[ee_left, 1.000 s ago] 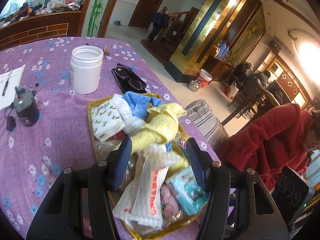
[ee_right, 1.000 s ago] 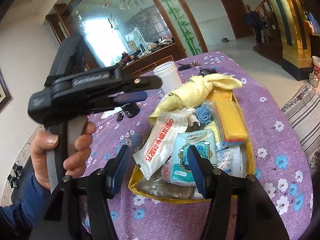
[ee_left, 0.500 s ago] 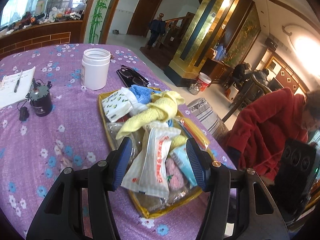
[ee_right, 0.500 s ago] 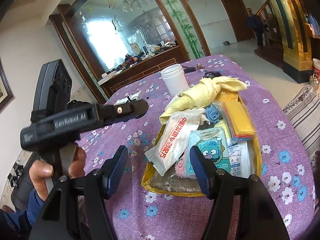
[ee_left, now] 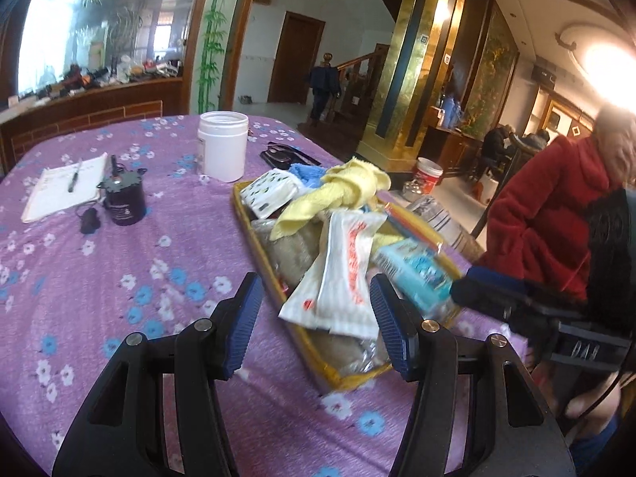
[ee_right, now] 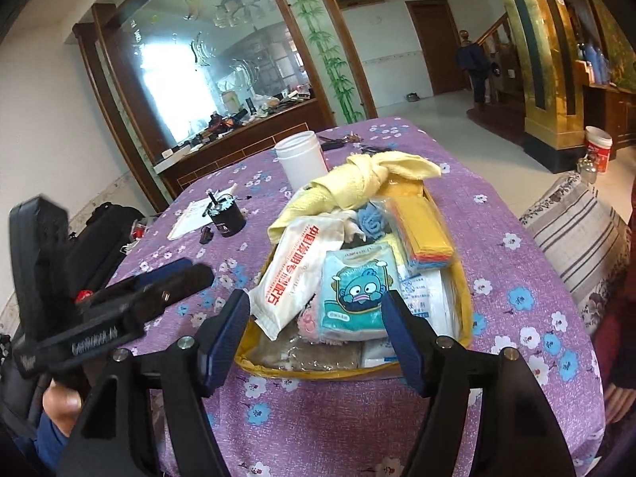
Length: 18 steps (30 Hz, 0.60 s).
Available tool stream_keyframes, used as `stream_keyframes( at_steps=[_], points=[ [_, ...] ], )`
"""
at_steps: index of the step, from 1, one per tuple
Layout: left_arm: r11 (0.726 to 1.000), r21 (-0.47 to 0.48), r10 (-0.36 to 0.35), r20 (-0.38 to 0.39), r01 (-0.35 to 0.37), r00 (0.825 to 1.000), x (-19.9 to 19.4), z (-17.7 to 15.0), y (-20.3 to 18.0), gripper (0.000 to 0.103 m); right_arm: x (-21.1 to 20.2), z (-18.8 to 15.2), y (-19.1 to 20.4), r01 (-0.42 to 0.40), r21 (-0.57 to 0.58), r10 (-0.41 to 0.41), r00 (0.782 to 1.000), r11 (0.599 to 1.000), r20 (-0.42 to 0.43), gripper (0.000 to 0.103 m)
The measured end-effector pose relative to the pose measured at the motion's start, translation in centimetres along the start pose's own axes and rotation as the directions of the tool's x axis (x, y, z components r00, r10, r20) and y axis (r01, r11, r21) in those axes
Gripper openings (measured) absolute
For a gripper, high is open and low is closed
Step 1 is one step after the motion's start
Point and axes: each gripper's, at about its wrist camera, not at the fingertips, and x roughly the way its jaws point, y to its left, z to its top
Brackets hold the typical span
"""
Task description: Organize soft objects
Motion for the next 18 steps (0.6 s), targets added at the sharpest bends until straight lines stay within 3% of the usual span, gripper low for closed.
stream_keyframes(
  at_steps=[4,11,18],
  points=[
    [0.999,0.006,0.035,-0.009,-0.035,0.999,0.1,-1.5,0.2,0.073,0.0,-0.4,0.4,0.044,-0.012,-0.044,0.999,0.999,0.011,0.073],
    [0.996,0.024,0.092,-0.044,-0.091,0.995,0.4,-3.1,0.8,0.073,0.4,-1.2,0.6,0.059,-0.007,-0.059,0.998,0.998,0.000,0.074],
    [0.989,0.088,0.122,-0.025,-0.119,0.992,0.5,-3.8,0.2,0.073,0.8,-1.6,0.3,0.074,0.004,-0.074,0.997,0.997,-0.013,0.074]
  ],
)
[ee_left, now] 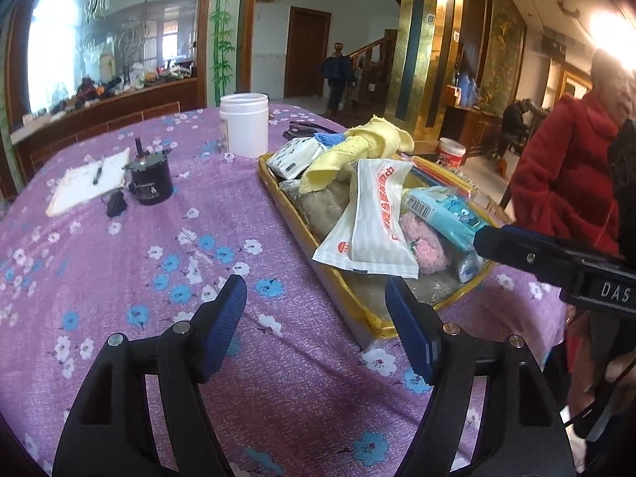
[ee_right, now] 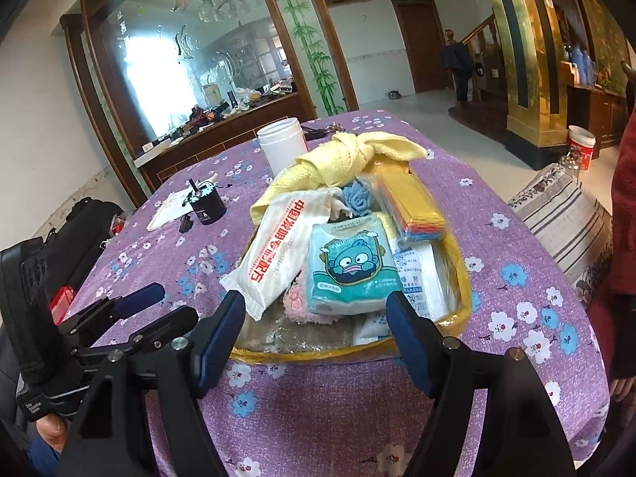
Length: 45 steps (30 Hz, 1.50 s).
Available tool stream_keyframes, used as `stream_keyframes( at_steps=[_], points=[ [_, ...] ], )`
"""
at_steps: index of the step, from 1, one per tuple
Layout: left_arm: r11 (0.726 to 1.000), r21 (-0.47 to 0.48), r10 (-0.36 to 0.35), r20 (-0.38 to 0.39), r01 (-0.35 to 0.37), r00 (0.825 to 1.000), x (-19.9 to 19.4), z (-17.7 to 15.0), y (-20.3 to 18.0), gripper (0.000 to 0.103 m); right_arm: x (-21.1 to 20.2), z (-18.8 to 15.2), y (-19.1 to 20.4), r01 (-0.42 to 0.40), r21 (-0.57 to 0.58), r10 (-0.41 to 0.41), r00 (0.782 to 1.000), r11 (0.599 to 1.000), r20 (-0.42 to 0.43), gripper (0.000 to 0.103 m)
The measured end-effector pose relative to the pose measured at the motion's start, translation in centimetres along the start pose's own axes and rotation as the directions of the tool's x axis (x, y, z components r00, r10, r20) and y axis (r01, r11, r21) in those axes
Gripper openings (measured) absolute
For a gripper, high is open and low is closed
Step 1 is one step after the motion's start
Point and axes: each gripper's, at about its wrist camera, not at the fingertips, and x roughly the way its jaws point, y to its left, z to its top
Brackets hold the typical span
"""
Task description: Organize soft objects
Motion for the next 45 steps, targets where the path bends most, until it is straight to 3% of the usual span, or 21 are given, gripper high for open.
stream_keyframes(
  at_steps=[9,15,26,36,45],
  points=[
    [0.993,0.060,0.102,-0.044,-0.100,0.994,1.7,-0.6,-0.9,0.073,0.6,-0.1,-0.3,0.035,-0.002,-0.035,0.999,0.999,0.001,0.074],
    [0.985,0.031,0.171,-0.036,-0.170,0.985,2.2,-0.7,-0.4,0.073,0.7,-0.1,-0.4,0.056,0.001,-0.056,0.998,0.998,0.004,0.074],
    [0.981,0.056,0.188,-0.044,-0.185,0.981,2.2,-0.9,-1.0,0.073,0.9,-0.3,-0.4,0.071,-0.004,-0.071,0.998,0.998,-0.001,0.074],
    [0.988,0.004,0.156,-0.075,-0.157,0.985,2.4,-0.9,-0.4,0.073,0.2,-0.5,-0.1,0.085,-0.021,-0.084,0.996,0.996,0.020,0.074],
    [0.981,0.018,0.195,-0.059,-0.194,0.979,2.2,-1.0,-0.7,0.073,0.0,-0.5,0.5,0.079,-0.030,-0.079,0.997,0.996,0.025,0.074]
  ],
)
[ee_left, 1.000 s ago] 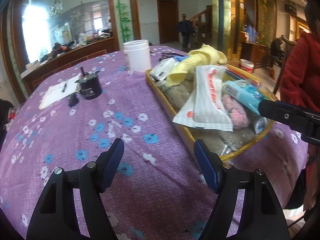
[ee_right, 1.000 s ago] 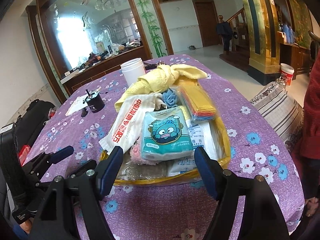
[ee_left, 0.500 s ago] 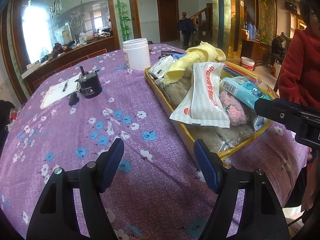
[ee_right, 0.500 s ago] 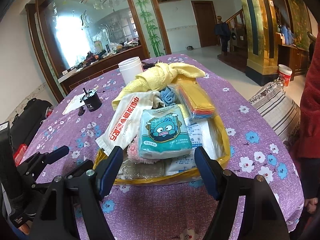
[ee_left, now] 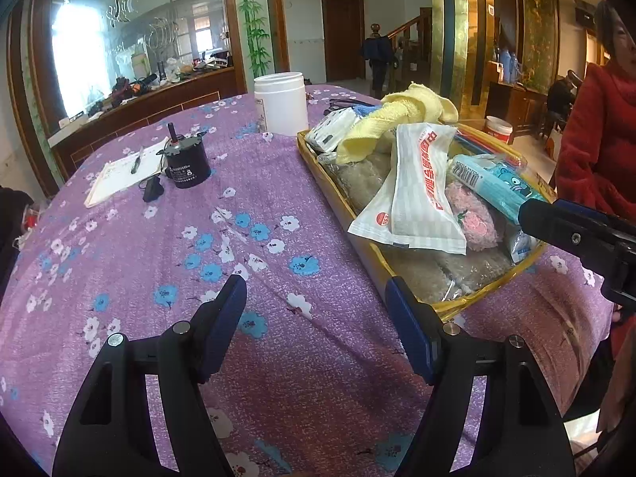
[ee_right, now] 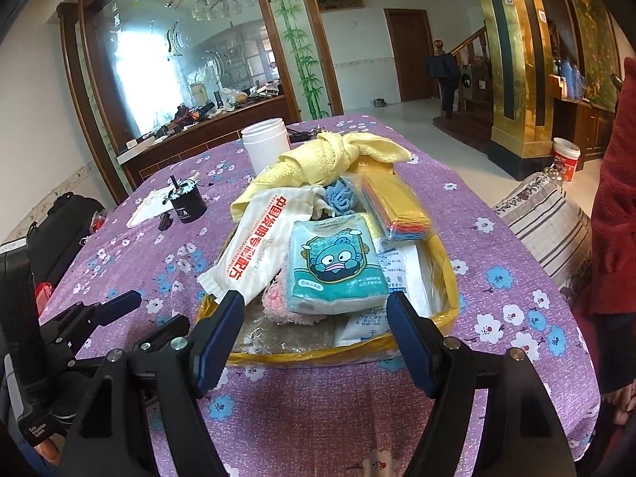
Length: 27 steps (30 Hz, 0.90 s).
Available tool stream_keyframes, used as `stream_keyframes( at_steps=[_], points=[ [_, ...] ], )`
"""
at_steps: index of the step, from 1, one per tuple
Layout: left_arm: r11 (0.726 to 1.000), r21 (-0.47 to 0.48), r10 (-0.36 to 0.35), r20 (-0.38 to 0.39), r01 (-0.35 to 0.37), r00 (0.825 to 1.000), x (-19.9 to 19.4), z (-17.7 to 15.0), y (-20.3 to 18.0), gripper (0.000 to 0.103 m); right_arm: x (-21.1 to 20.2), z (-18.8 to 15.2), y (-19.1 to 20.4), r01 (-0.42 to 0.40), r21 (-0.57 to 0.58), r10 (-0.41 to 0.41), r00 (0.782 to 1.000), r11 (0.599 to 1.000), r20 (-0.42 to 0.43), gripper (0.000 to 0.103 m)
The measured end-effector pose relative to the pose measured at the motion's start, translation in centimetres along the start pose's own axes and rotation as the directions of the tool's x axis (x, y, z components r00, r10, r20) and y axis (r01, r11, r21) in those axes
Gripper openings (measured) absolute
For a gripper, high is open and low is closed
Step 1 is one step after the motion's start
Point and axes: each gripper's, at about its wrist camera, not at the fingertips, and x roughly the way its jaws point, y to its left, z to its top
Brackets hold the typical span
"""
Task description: Organize soft objects
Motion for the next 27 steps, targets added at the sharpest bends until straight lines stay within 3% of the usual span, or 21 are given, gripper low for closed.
stream_keyframes(
  at_steps=[27],
  points=[
    [0.987,0.063,0.148,0.036,-0.150,0.988,-0.28,-0.45,-0.80,0.073,0.15,-0.18,0.01,0.007,0.000,-0.007,1.000,1.000,0.007,0.074]
  ],
)
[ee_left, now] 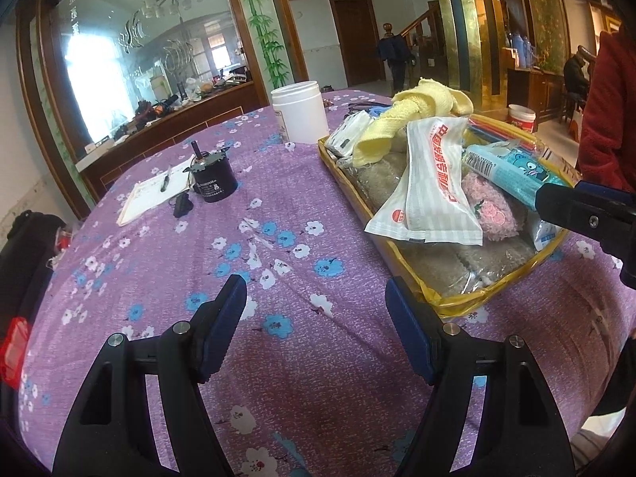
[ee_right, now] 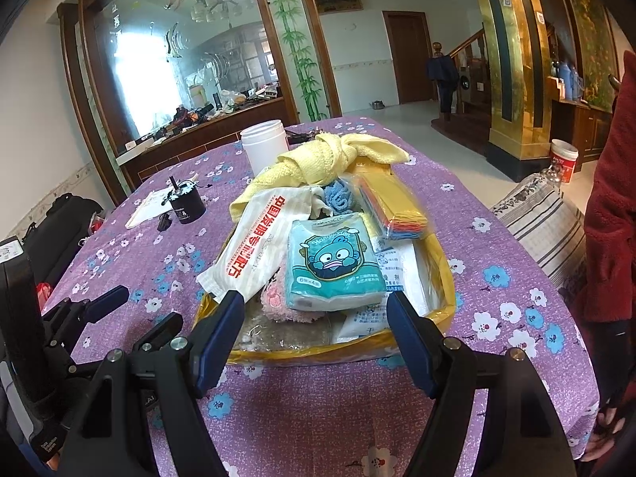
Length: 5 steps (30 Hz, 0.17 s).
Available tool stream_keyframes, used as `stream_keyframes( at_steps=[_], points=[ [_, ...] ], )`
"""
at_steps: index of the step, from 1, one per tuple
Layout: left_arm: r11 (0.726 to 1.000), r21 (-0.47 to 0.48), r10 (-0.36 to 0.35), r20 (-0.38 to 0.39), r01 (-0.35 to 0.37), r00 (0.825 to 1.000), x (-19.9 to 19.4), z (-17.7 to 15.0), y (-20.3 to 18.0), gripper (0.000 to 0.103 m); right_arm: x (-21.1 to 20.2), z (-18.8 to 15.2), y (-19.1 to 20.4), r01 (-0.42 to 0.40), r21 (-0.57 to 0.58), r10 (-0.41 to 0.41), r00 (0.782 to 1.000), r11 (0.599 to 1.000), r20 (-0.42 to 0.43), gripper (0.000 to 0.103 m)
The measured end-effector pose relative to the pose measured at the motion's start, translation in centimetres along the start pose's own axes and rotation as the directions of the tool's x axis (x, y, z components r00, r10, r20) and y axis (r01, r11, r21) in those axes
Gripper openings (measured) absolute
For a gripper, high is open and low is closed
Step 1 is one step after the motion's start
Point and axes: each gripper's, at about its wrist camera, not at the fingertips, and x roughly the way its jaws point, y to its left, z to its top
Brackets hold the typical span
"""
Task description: Organize soft objects
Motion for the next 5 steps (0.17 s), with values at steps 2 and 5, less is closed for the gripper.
stream_keyframes(
  at_steps=[2,5],
  points=[
    [1.000,-0.004,0.017,0.014,-0.017,1.000,-0.29,-0.06,0.08,0.073,0.00,0.00,0.00,0.000,0.000,0.000,1.000,1.000,0.000,0.074],
    [1.000,0.000,0.019,0.006,-0.019,1.000,-0.20,-0.08,0.06,0.073,0.03,0.03,0.01,0.001,0.001,-0.001,1.000,1.000,0.001,0.074]
  ],
)
